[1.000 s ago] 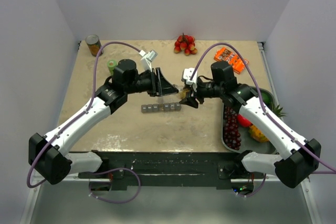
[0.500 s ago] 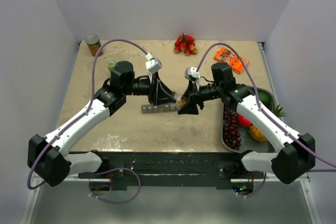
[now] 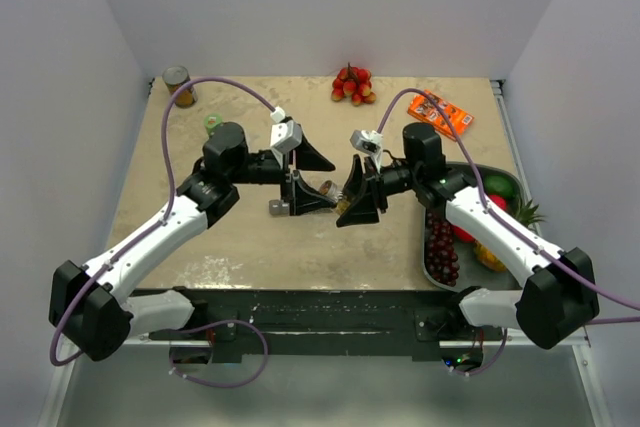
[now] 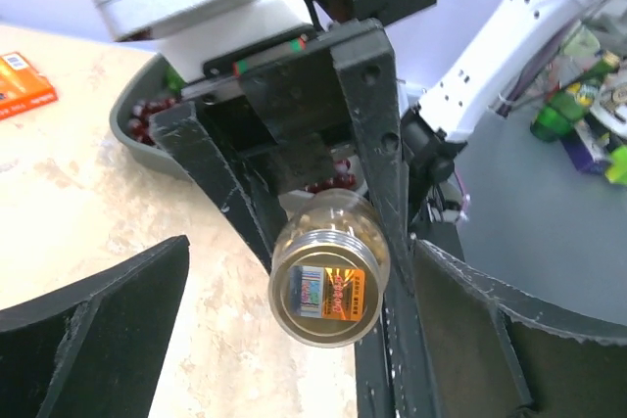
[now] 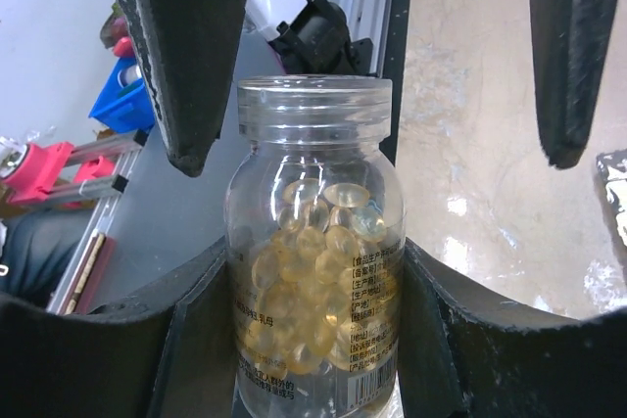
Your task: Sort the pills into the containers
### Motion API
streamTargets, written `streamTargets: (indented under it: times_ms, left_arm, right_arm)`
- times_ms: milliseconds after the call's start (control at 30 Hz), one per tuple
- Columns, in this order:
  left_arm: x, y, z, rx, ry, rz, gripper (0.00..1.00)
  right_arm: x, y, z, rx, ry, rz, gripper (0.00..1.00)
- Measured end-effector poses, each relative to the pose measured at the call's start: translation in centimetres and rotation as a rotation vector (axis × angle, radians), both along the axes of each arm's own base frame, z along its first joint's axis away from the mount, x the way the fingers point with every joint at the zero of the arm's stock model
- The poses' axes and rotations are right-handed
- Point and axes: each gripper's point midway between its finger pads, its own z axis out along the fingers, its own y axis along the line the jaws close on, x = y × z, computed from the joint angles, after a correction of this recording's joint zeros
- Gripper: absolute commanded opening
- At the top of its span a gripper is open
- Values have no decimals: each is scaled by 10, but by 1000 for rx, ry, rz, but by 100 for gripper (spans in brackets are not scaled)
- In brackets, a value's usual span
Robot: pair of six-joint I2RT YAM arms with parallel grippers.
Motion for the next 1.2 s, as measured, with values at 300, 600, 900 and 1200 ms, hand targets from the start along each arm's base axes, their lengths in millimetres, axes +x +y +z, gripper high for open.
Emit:
streamTargets:
  times_ms: [300,600,900,1200]
  left_arm:
    - [-6,26,25,-112,39,114,99]
    - [0,37,30,-251,383,274,98]
    - [27,5,12,-143,663,439,91]
    - [28,-3,-9,-57,703,484,82]
  right_arm:
    - [14,-3,1,-42,-175,-50,0]
    - [33,-21,-3,-181,-479,-165,0]
    - [50,-30,-14,-306,-621,-236,0]
    - [57,-34,-16,-336,-634,-263,0]
